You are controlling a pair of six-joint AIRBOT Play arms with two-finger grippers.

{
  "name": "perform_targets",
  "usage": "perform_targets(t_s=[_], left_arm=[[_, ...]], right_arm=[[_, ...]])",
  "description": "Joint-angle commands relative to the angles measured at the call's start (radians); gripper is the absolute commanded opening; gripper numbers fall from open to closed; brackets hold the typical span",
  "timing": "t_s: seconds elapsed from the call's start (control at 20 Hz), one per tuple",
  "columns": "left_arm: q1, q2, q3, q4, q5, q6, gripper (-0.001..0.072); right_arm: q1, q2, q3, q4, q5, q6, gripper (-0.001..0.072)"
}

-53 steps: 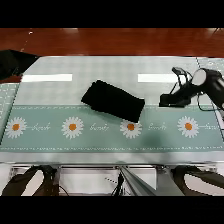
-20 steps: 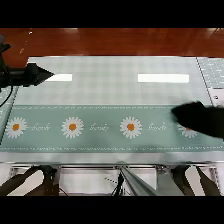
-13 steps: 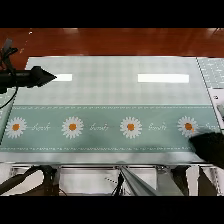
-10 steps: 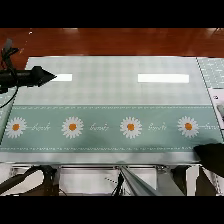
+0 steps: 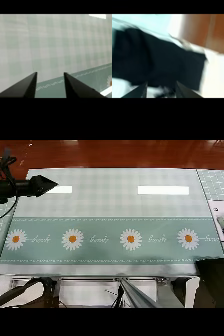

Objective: Fold the shirts.

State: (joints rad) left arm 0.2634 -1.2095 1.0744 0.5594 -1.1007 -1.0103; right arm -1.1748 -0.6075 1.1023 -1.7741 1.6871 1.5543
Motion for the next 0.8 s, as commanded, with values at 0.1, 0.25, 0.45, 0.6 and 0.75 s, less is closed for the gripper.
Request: perform_targets(t_s=[0.1, 0.25, 0.45, 0.6, 0.75], left_arm=[[-0.05, 0.003, 0.131, -0.087, -0.06, 0.094, 0.0475], [-0.213, 0.002, 0.24, 0.244, -0.013, -0.074, 0.0465], [-0.474, 0.001, 0.303, 0.837, 0.008, -0.454, 0.072], [-0.552, -0.008, 0.302, 1.035, -0.056, -0.587, 0.072], [-0.569, -0.014, 0.302, 1.086, -0.152, -0.626, 0.072]], right_arm=[[0.033, -0.09, 0.018, 0.795, -0.281, -0.104, 0.0484], [0.269, -0.19, 0.018, 0.893, -0.282, -0.135, 0.0484], [0.76, -0.298, 0.018, 0.546, -0.412, -0.106, 0.052], [1.02, -0.374, 0.018, 0.403, -0.613, -0.016, 0.0604], [1.167, -0.44, 0.018, 0.33, -0.632, 0.014, 0.0603]])
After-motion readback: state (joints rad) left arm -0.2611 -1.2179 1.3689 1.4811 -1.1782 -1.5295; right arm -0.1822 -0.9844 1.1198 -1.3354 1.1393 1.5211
